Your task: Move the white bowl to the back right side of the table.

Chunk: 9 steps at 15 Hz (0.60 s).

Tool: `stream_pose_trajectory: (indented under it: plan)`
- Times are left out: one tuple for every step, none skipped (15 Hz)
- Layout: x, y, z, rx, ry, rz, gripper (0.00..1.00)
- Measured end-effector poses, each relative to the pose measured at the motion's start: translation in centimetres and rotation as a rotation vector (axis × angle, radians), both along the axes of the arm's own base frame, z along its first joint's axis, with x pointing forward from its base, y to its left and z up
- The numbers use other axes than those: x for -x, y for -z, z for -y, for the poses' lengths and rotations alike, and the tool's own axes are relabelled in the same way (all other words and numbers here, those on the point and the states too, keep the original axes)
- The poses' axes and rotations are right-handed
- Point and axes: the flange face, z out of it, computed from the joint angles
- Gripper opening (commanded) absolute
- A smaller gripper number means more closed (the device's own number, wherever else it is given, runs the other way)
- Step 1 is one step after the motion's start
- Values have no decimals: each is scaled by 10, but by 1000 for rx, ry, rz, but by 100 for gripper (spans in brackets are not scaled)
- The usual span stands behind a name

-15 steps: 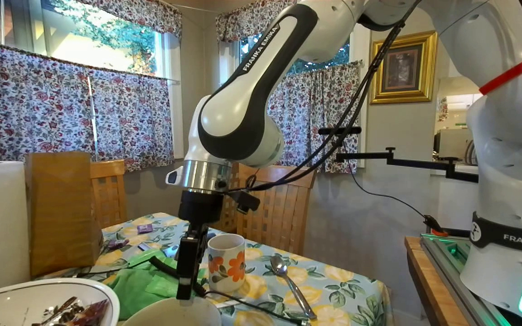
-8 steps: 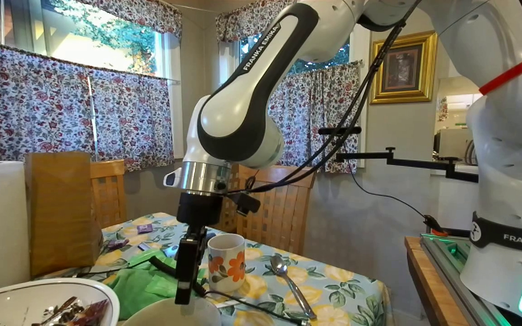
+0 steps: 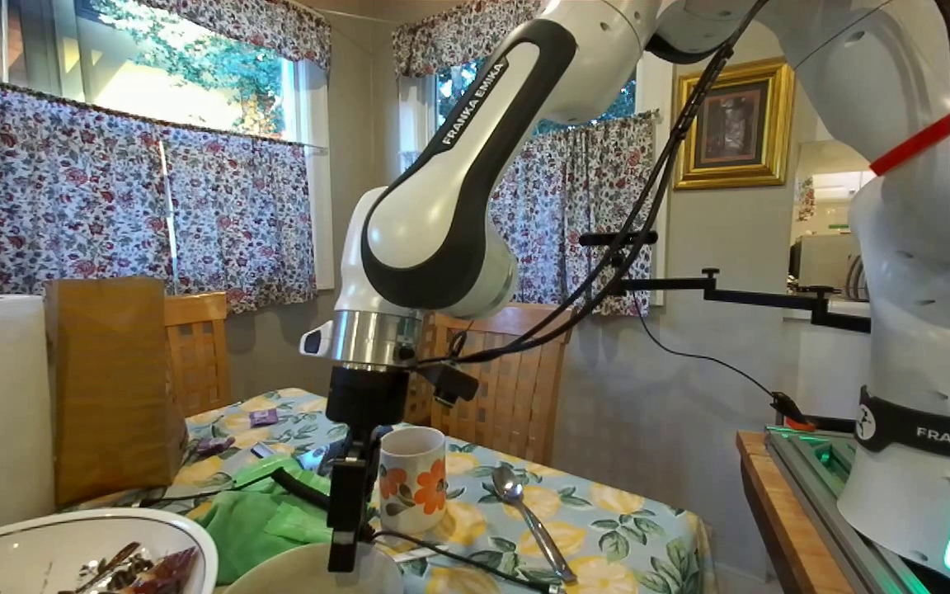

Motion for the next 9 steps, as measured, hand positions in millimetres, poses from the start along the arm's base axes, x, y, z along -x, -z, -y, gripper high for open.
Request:
stream_pose_trajectory:
  plan:
    - [0, 1, 0, -1, 0, -2, 18]
    - [1, 2, 0, -1, 0, -4, 9]
    - [1, 3, 0, -2, 0, -5, 2]
    - [1, 4, 0, -4, 2, -7, 0]
    - [1, 4, 0, -7, 2, -8, 0]
    - [0, 3, -1, -11, 6, -8, 1]
    - [0, 2, -1, -14, 7, -8, 2]
    - [0, 3, -1, -16, 8, -10, 1]
    - [0, 3, 0, -18, 10, -11, 2]
